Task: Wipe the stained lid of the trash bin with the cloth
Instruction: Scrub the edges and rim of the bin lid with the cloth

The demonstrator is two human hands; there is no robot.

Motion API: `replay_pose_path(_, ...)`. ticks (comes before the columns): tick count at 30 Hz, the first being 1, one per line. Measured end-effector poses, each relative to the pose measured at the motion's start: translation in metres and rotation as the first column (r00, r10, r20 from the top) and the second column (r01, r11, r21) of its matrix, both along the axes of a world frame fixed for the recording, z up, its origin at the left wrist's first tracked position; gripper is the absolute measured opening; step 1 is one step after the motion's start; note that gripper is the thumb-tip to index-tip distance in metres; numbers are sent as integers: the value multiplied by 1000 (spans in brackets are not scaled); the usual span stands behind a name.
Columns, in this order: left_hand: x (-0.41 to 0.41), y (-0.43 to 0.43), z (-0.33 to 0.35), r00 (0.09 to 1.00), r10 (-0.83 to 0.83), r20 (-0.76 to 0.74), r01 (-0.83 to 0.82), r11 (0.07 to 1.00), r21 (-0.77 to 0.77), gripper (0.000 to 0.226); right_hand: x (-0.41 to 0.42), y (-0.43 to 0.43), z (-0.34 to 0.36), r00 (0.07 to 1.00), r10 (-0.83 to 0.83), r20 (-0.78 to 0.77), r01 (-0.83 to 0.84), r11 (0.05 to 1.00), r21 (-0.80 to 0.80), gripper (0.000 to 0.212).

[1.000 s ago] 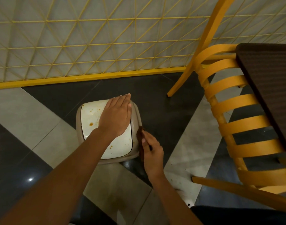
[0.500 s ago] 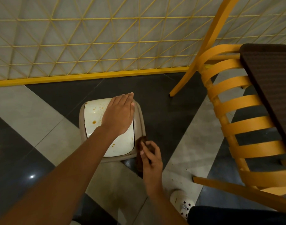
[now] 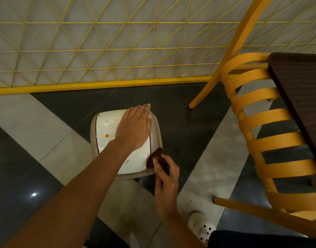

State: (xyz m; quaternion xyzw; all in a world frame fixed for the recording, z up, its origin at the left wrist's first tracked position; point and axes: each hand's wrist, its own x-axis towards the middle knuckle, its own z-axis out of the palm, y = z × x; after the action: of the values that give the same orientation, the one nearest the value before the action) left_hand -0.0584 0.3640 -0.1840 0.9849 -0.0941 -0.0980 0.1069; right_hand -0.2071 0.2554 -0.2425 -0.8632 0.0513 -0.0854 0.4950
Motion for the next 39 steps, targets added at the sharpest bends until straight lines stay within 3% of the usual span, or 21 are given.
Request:
replay_pose_path(4,1,0,2,1000,4,7,-4,1000,-19,48,27,-3,7,999,-29,-12,30,998,55,38)
replay_pose_path(8,1,-1,3,1000,4,11,-3,1000,-14,48,50,-1,16,998,-57,-7,57,996,64,40)
replay_pose_path(16,2,-1,2,999,-1,-40,2,1000,13,49,15,-4,15,978,-43,-206,73,988,138,45)
replay_pose_path(21,8,0,8,994,-18,-103,23,999,48,49,41,3,26,940,-115,-322,167,976,138,37)
replay_pose_path(26,26,10,22,966,-100,-239,114,992,46,50,18,28,29,882,-275,-382,372,905,207,36)
replay_pose_path(29,36,19,28,952,-112,-284,152,981,124,56,15,47,28,834,-355,-422,445,886,134,40)
replay_pose_path(33,40,32,31,919,26,-393,16,994,105,73,19,62,25,807,-414,-421,494,864,99,42)
replay_pose_path(39,49,38,34,929,189,-319,-161,981,111,72,56,49,30,860,-327,-392,431,876,215,43)
